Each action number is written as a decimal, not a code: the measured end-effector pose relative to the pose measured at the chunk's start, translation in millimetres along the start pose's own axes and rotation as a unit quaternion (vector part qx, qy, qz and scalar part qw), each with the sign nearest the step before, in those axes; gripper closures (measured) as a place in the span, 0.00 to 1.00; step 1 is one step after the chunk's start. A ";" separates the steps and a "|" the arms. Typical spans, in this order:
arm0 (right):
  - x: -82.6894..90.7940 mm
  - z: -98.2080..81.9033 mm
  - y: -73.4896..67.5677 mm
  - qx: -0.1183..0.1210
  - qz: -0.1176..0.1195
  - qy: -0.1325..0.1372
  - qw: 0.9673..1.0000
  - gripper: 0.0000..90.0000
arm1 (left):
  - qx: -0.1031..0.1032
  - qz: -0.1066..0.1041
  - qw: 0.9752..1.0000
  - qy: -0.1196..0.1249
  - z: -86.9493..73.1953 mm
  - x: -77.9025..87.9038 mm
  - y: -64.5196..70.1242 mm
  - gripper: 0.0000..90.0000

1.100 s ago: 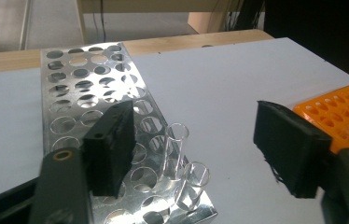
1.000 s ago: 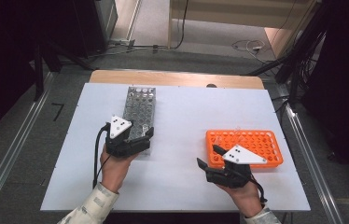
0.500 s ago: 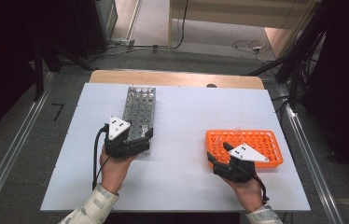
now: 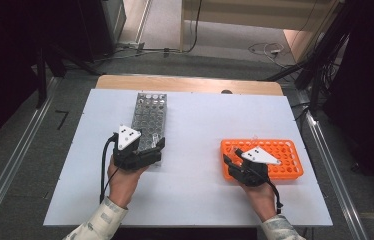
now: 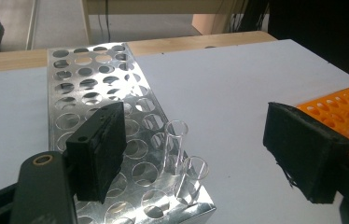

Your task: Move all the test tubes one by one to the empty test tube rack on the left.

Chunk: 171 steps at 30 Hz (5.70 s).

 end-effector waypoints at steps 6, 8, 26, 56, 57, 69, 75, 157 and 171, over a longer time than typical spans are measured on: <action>-4.9 -2.4 0.7 0.004 -0.003 -0.009 1.000 0.69 | 0.000 -0.001 1.000 0.000 0.0 0.1 0.0 0.24; -4.7 -2.3 0.5 0.007 -0.006 -0.006 1.000 0.75 | 0.000 -0.001 1.000 0.000 -0.1 0.0 0.2 0.24; 30.3 28.8 5.7 -0.009 0.001 0.035 0.999 0.81 | -0.001 -0.011 1.000 0.007 3.6 3.3 5.6 0.22; -8.2 37.2 -95.8 0.080 0.124 -0.016 0.989 0.81 | -0.060 -0.104 0.993 -0.014 -5.1 -6.8 63.2 0.36; -8.3 37.7 -97.4 0.081 0.126 -0.016 0.988 0.81 | -0.064 -0.109 0.992 -0.016 -5.9 -7.3 64.8 0.38; -3.7 42.3 -106.3 0.087 0.141 -0.011 0.986 0.81 | -0.090 -0.126 0.987 -0.032 -12.6 -16.8 73.8 0.66; -3.5 42.5 -105.8 0.085 0.141 -0.011 0.986 0.81 | -0.095 -0.128 0.987 -0.033 -13.2 -17.3 74.1 0.76; 7.3 39.9 -78.8 0.054 0.118 -0.015 0.991 0.32 | -0.038 0.014 0.999 -0.025 5.3 -38.5 -17.1 0.83; 10.7 39.8 -75.2 0.052 0.117 -0.011 0.992 0.32 | -0.014 0.000 1.000 -0.007 8.2 -32.2 -15.5 0.64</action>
Point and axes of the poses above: each handheld gripper's, and its own axes: x roughly backward along the jaws, z roughly out of its top, y roughly to its right, the point moved 3 cm from there along -x, roughly forward along the jaws, and after that the axes turned 6 degrees about -z, right-handed, at the moved point
